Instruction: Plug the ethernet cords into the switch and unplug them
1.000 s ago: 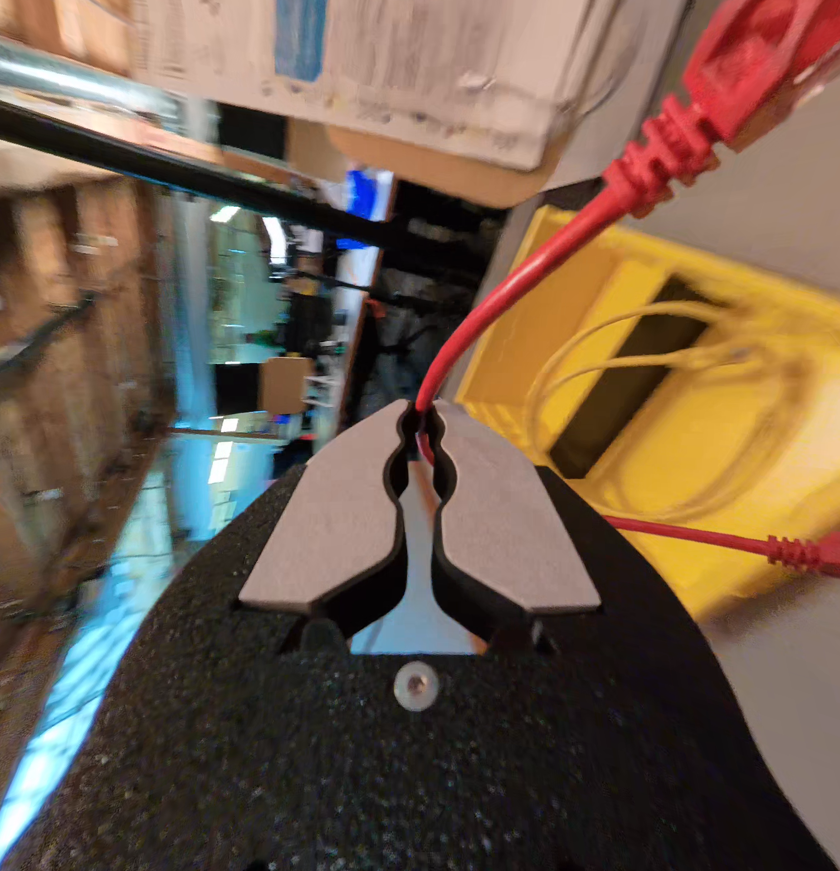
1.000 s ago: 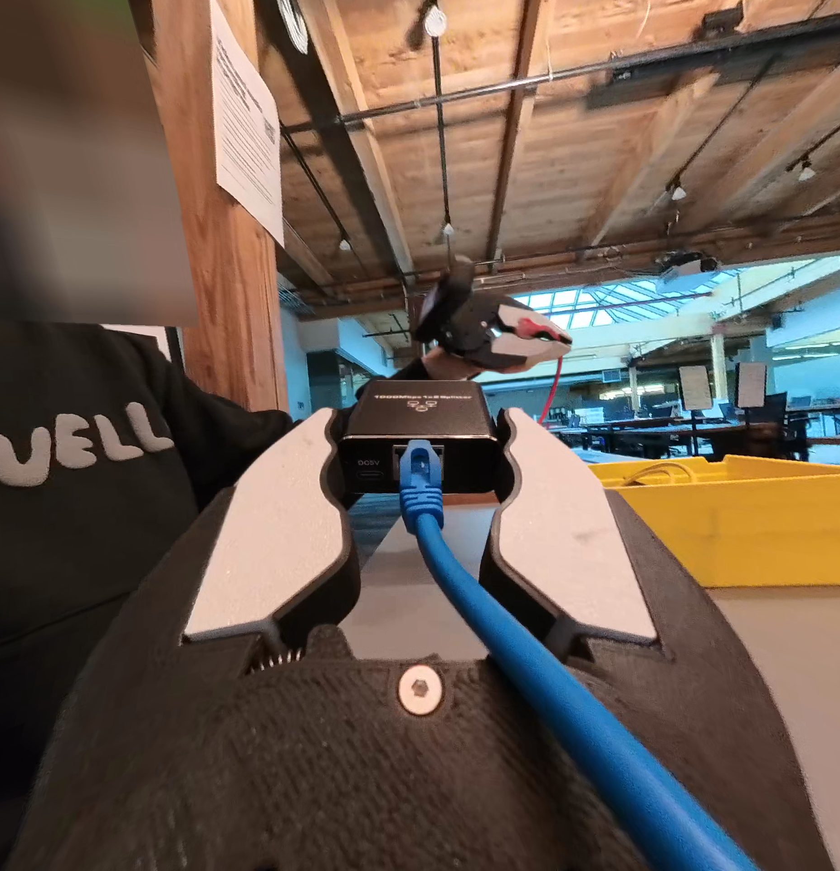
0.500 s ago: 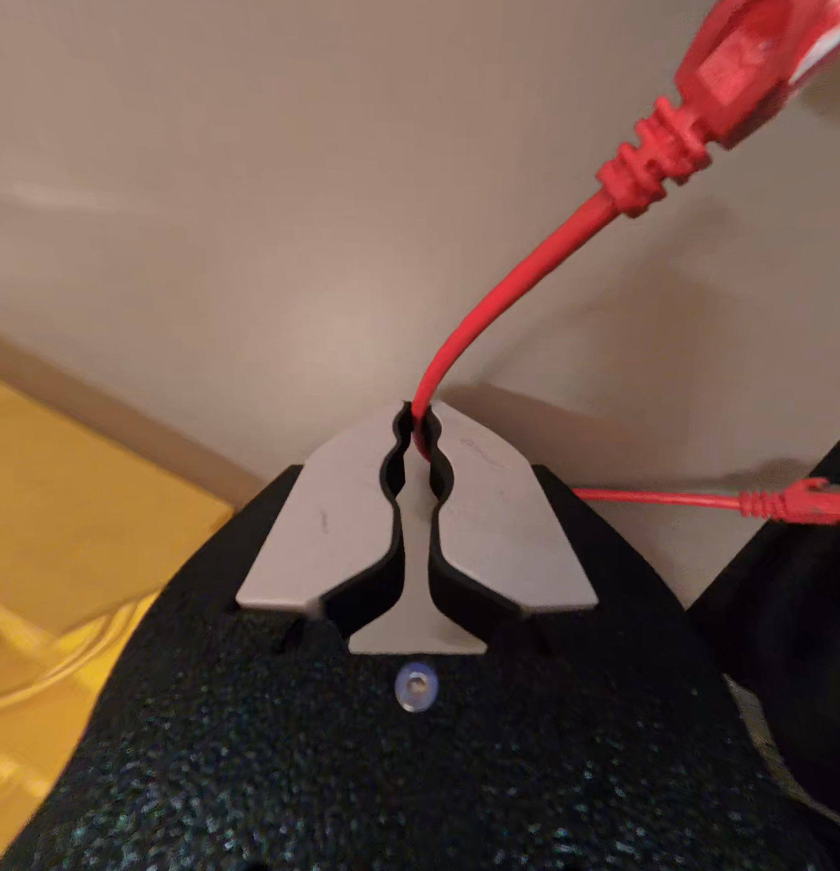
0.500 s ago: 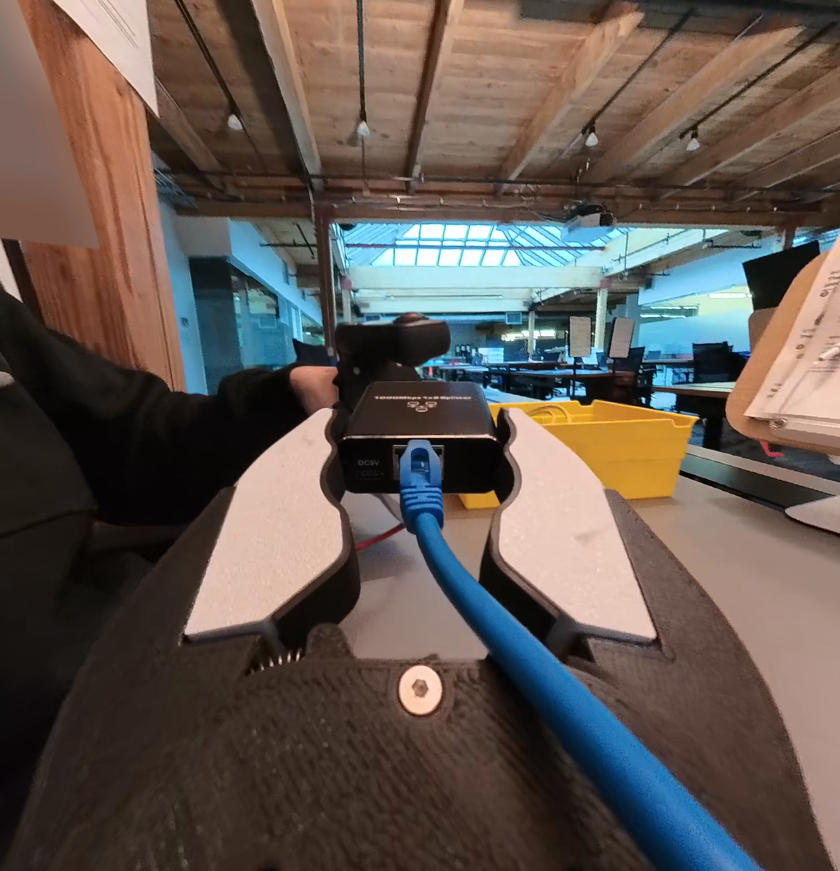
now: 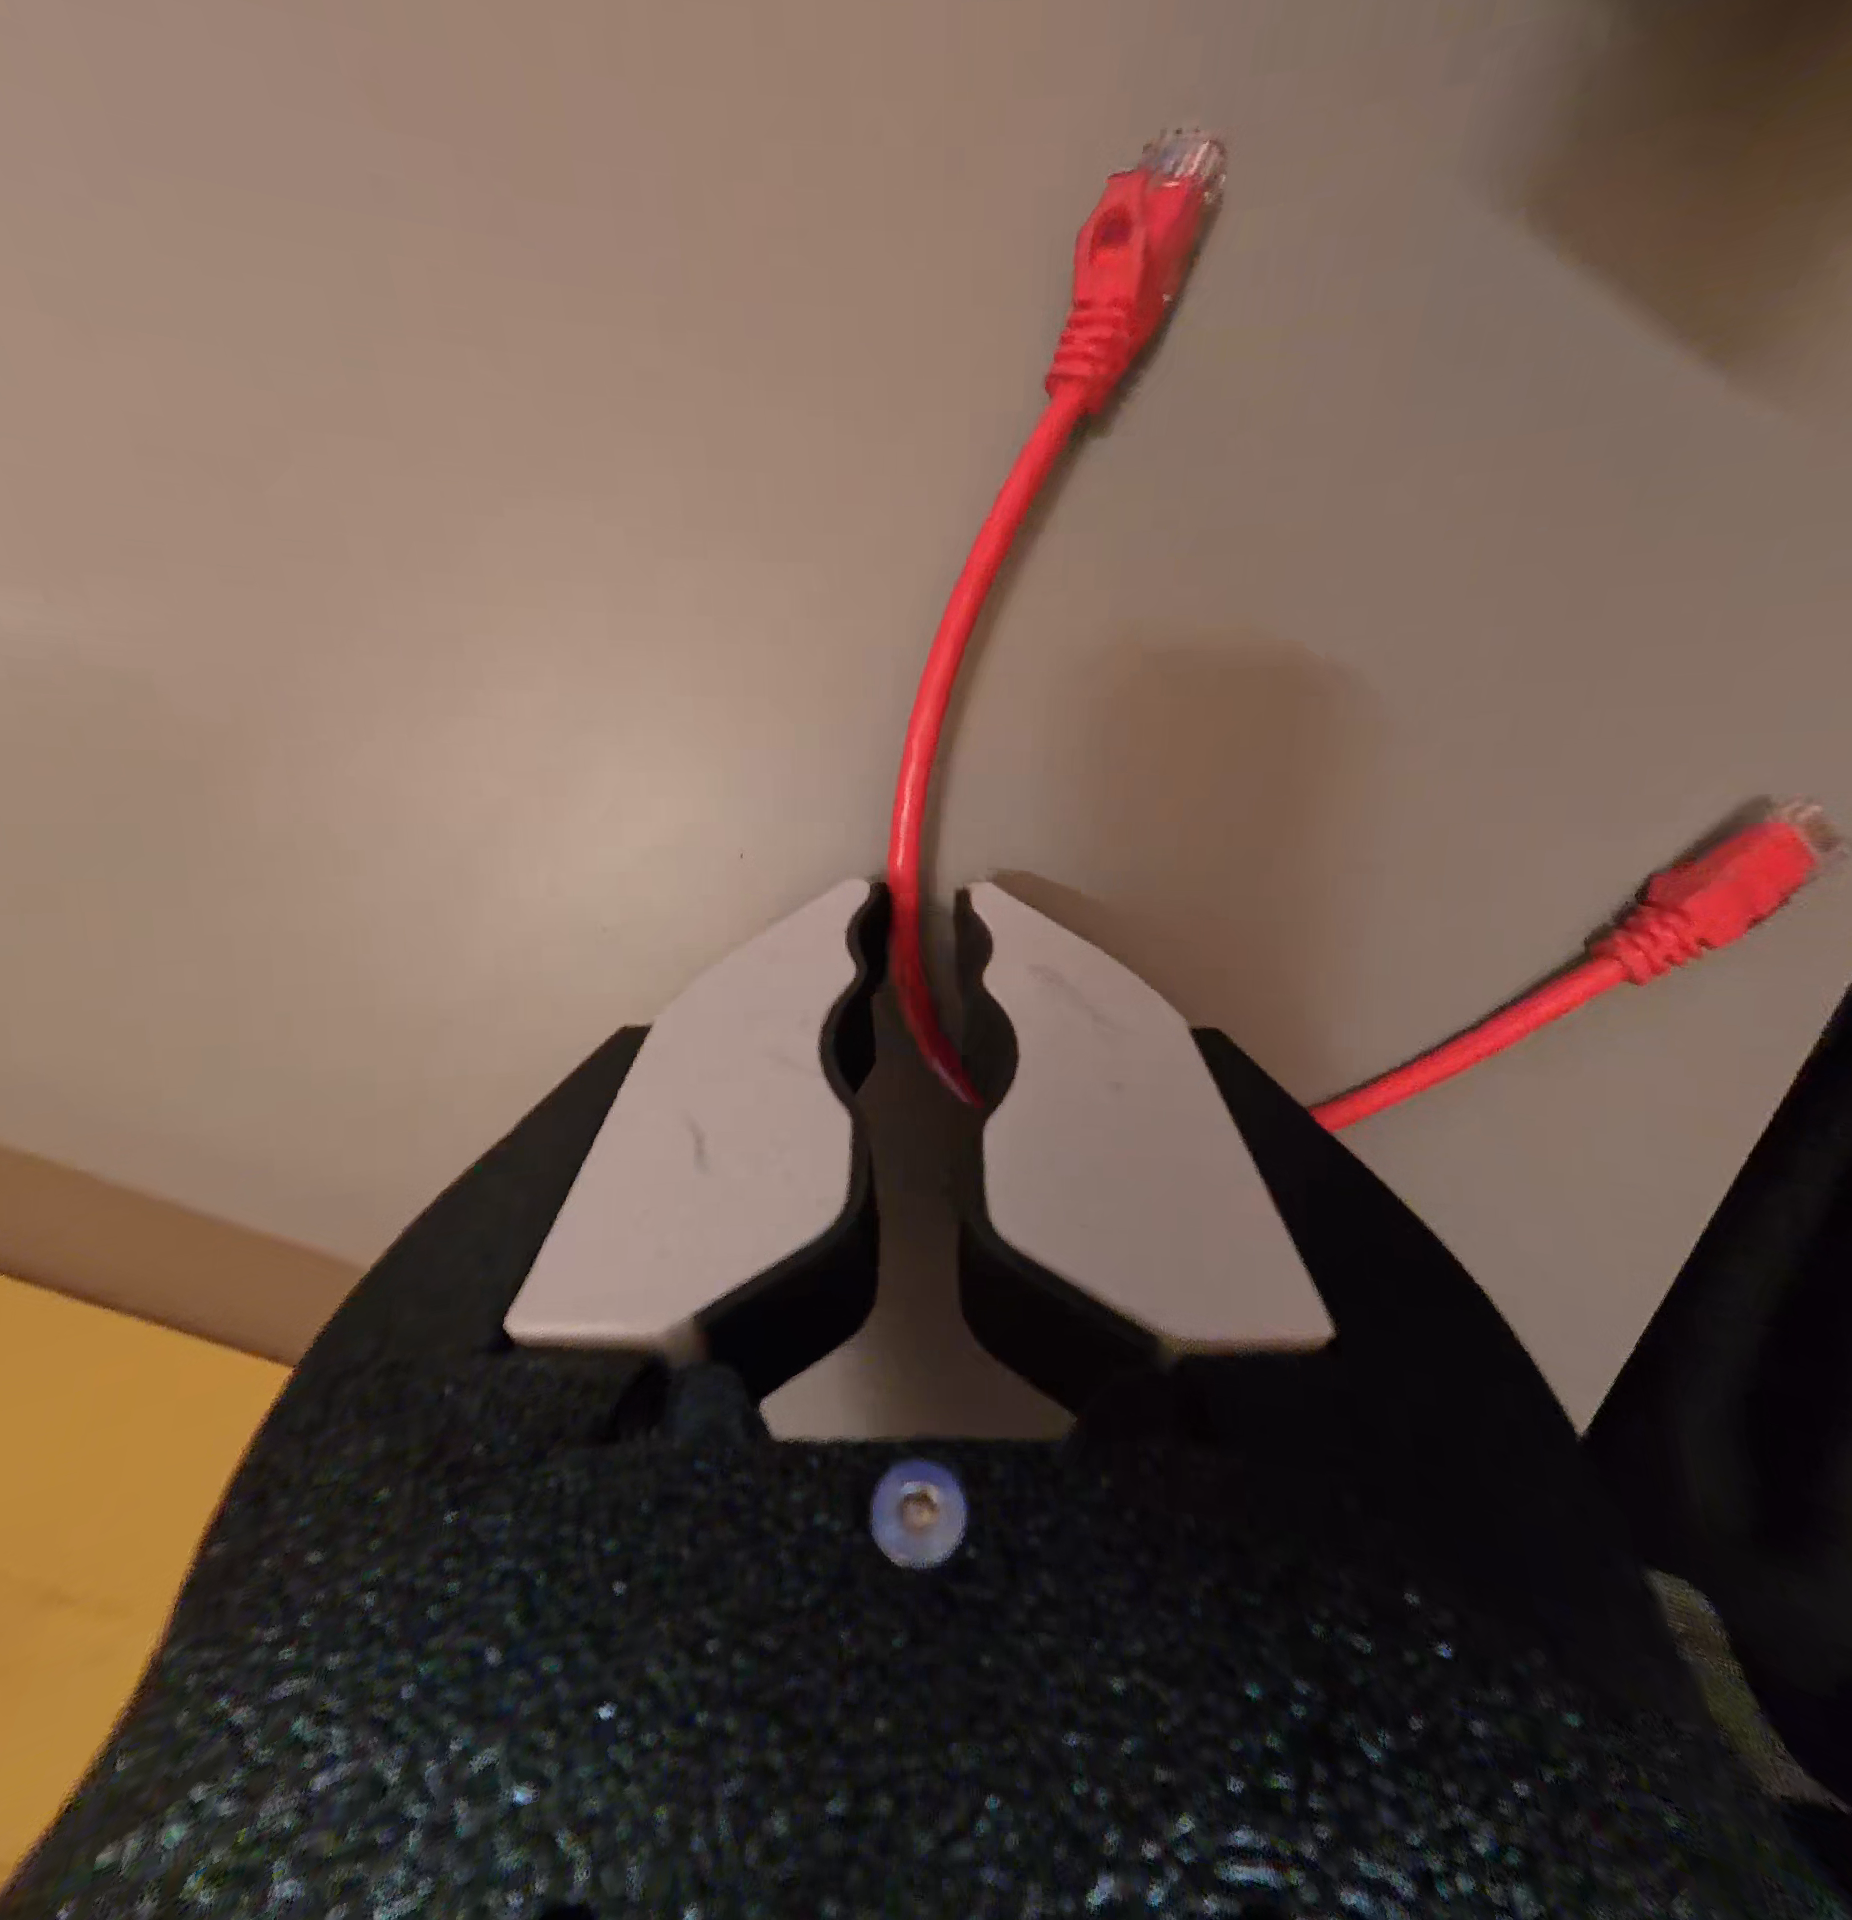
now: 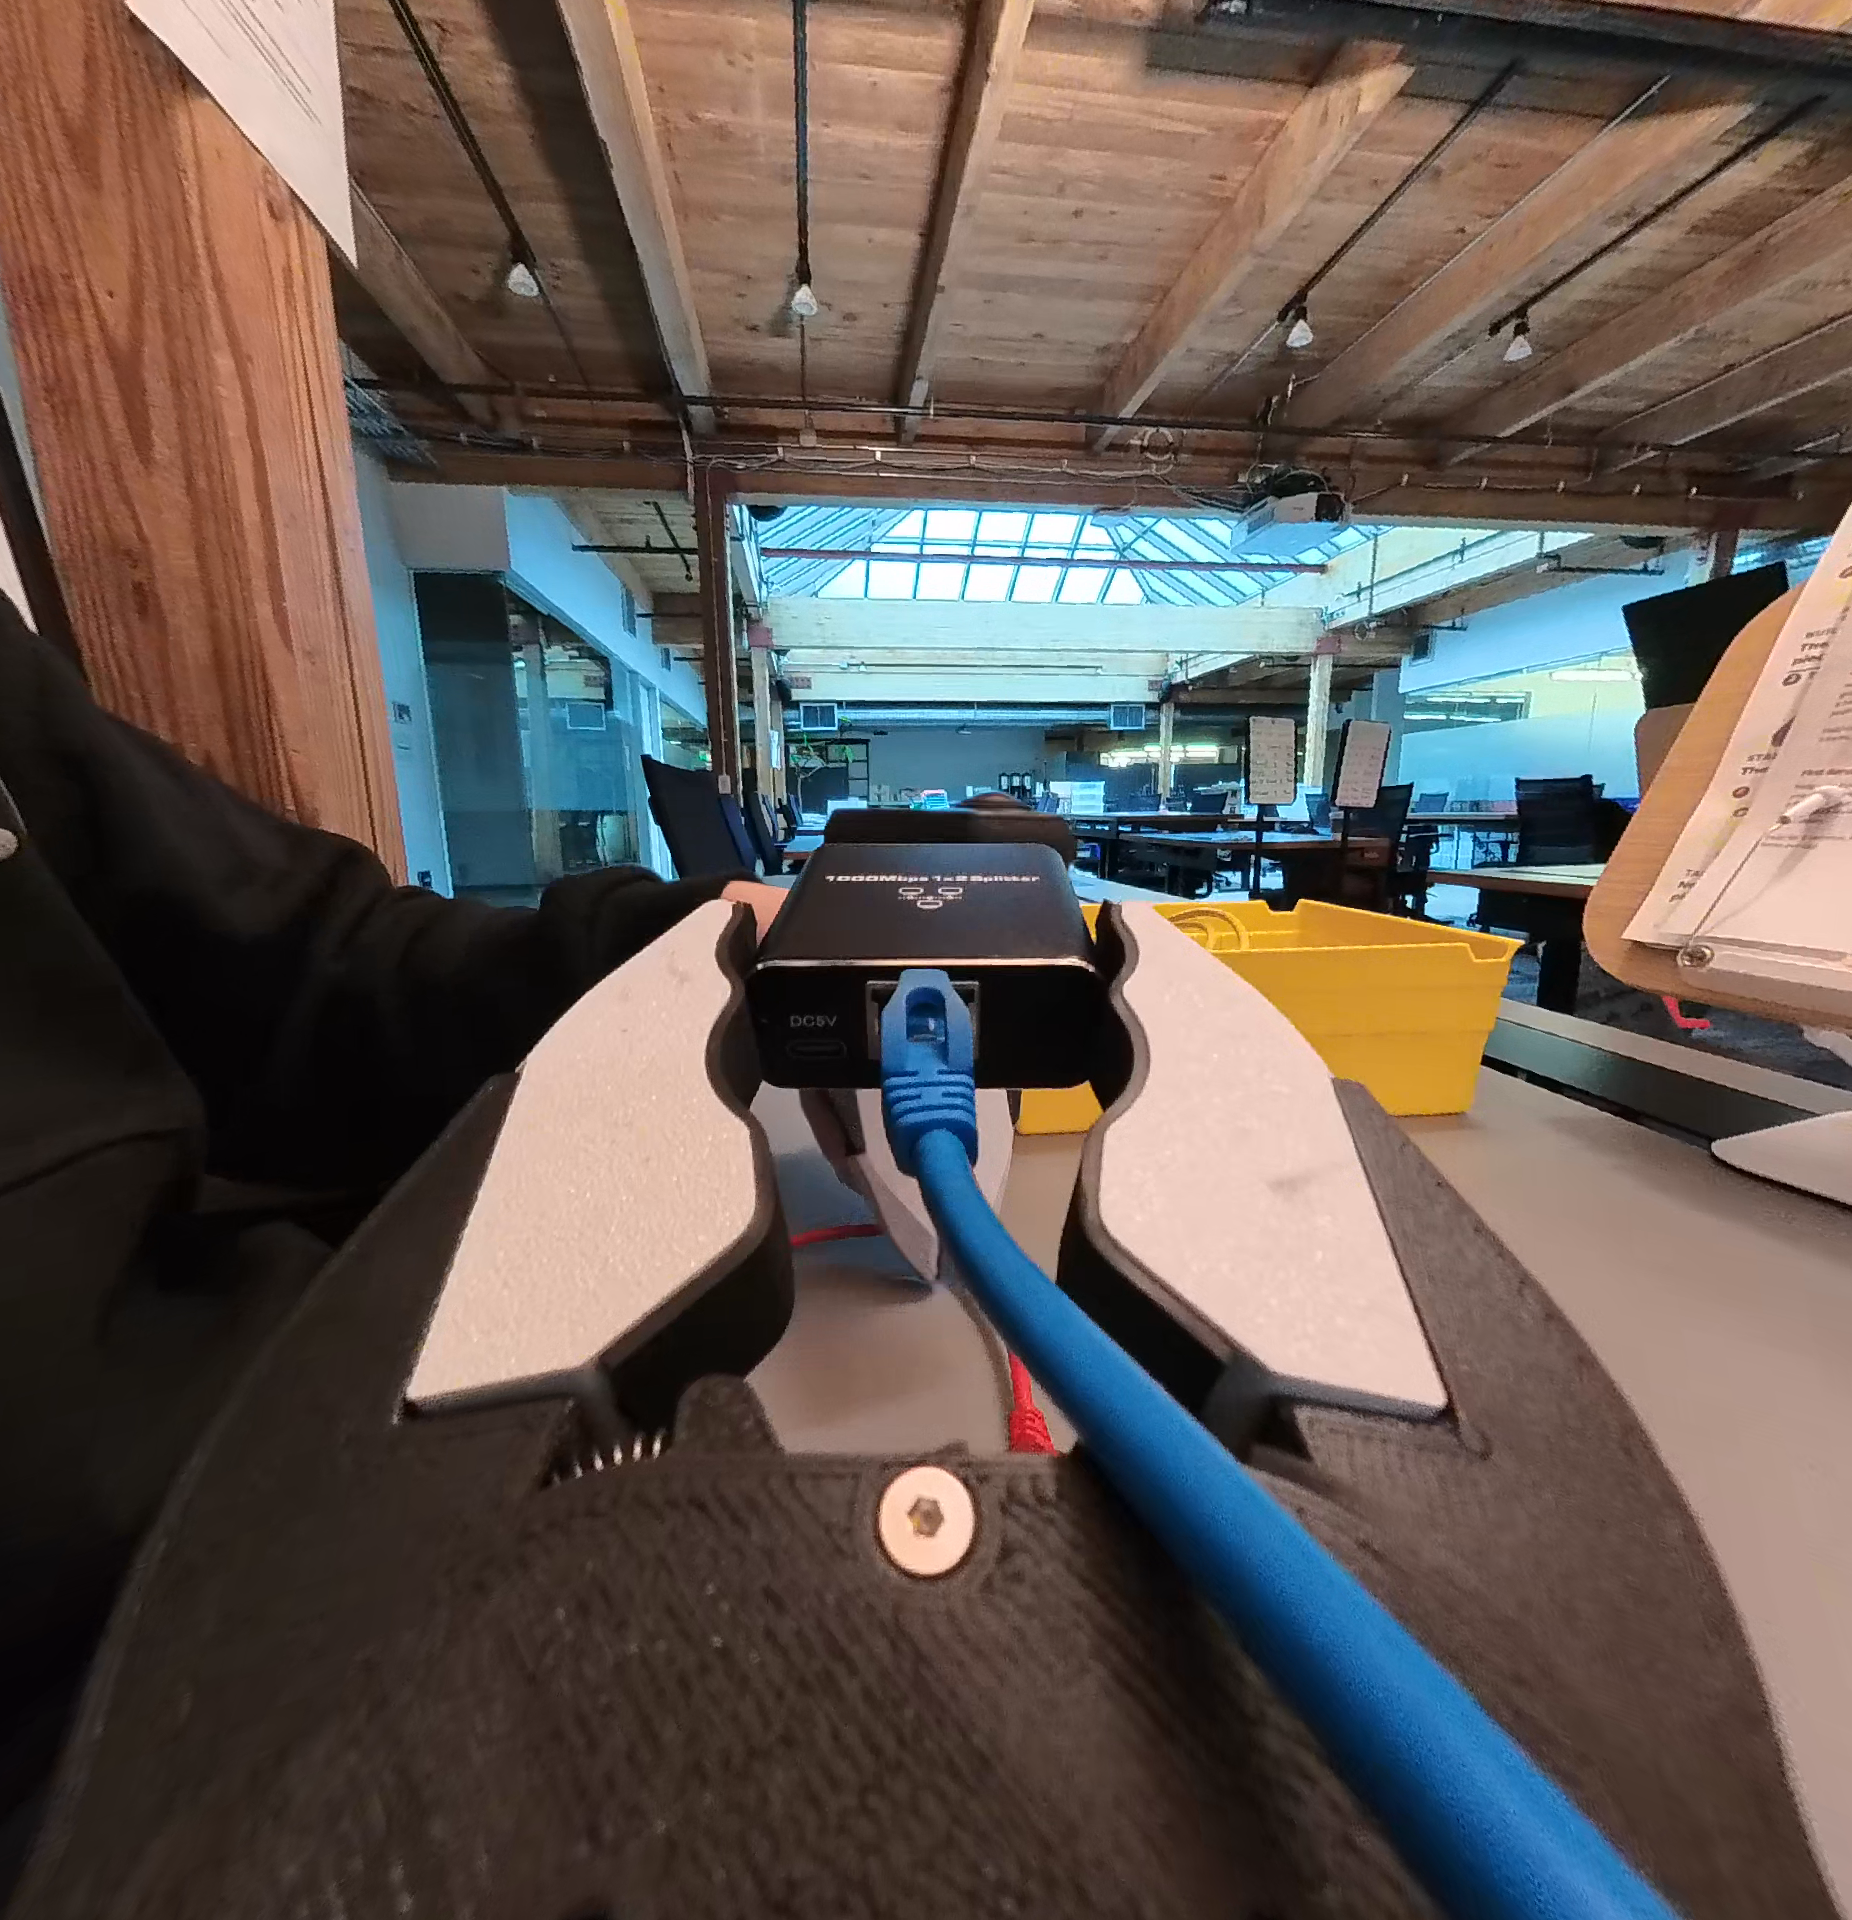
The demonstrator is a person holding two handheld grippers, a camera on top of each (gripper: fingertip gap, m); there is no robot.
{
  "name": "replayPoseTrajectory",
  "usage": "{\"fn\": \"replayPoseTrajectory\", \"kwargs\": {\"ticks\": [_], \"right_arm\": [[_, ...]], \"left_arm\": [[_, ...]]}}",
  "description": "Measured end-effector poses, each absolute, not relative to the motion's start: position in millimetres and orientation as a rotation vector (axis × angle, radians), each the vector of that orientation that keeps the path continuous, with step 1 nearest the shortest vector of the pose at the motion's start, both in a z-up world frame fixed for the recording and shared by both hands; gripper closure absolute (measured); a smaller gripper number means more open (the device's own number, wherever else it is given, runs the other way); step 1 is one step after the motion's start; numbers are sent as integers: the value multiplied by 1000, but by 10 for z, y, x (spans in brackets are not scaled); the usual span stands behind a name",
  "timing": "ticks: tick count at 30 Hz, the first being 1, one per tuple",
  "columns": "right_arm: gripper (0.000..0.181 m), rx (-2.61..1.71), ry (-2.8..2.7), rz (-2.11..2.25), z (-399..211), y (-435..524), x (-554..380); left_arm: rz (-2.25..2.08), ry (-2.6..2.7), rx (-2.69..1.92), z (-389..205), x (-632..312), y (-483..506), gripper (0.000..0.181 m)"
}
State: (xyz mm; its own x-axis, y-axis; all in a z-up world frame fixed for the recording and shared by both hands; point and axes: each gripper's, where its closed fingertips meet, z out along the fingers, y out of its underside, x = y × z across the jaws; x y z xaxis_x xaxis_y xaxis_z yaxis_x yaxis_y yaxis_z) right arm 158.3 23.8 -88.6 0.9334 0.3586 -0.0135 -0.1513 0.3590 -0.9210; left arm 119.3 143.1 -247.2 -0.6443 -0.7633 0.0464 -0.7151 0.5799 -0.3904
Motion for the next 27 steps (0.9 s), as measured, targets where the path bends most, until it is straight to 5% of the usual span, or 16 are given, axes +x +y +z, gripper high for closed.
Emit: {"fn": "replayPoseTrajectory", "kwargs": {"ticks": [1,11,27], "right_arm": [[118,-1161,-206,332,-889,238,1578],[118,-1161,-211,339,-895,237,1562],[118,-1193,-223,316,-932,279,1554]], "left_arm": [[-602,2677,-1229,-2441,1208,1406,167],[-1028,2735,-862,-2343,1586,812,149],[-1195,2830,-1060,-2469,1639,633,170]]}}
